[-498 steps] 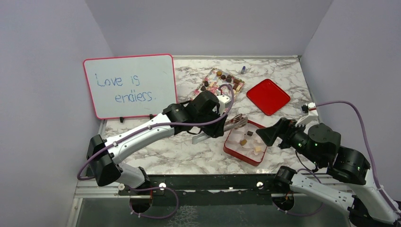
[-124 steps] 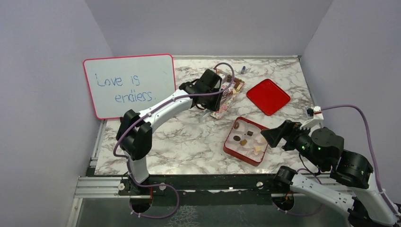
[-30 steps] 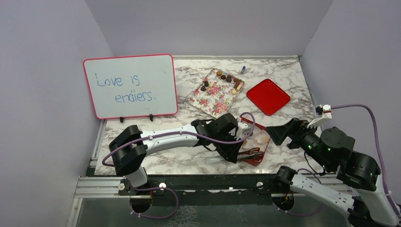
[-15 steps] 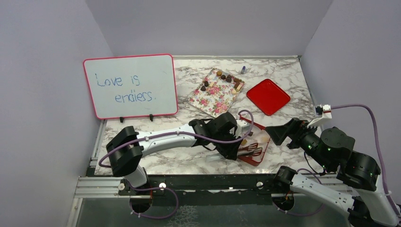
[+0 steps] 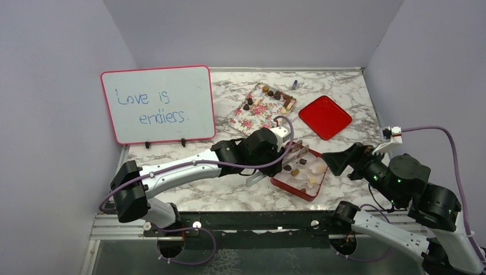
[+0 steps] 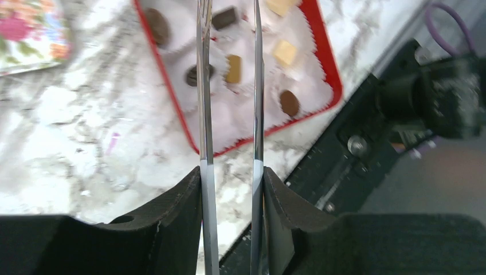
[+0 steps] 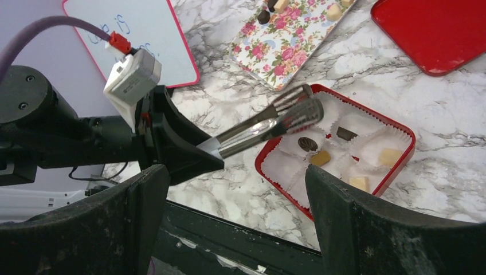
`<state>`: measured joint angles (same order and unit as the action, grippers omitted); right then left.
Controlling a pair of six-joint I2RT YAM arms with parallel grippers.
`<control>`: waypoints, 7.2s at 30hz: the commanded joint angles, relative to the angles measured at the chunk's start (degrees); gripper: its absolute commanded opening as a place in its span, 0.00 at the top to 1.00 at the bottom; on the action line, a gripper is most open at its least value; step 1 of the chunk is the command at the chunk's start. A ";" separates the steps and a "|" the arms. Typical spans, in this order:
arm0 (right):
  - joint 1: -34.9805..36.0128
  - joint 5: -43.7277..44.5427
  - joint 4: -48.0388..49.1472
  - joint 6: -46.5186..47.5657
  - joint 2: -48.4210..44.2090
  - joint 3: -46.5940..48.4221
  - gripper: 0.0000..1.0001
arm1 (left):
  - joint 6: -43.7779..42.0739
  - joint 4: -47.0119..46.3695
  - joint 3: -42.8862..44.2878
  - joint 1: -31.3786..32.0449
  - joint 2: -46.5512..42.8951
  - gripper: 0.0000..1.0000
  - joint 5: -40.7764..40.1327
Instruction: Pack the chocolate
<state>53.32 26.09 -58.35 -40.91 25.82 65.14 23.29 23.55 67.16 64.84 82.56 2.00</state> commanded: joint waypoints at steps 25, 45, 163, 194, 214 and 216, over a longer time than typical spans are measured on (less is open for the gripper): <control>0.45 -0.56 0.34 0.39 -0.39 1.54 0.06 | -6.79 1.89 22.20 -25.01 23.94 0.60 -19.17; 0.44 -0.06 -0.10 0.30 -0.40 2.09 0.06 | -11.32 0.10 24.86 -28.21 31.90 0.58 -16.44; 0.44 -0.47 -0.32 -1.28 1.06 1.69 0.06 | -16.94 13.54 3.84 -9.60 3.42 0.91 31.89; 0.45 -0.95 0.60 -1.64 -1.13 -0.78 0.06 | -16.83 12.74 4.39 -7.17 7.94 0.79 29.55; 0.46 -0.60 0.09 -1.61 -1.36 -0.45 0.06 | -16.75 12.75 4.57 -7.15 8.18 0.69 27.36; 0.46 -0.73 0.08 -1.67 -1.38 -0.61 0.06 | -16.79 12.79 4.44 -7.13 8.22 0.69 27.42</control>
<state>53.32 25.45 -59.24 -42.41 25.30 64.64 7.35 38.22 70.76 57.25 90.63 30.00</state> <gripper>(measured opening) 0.939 0.319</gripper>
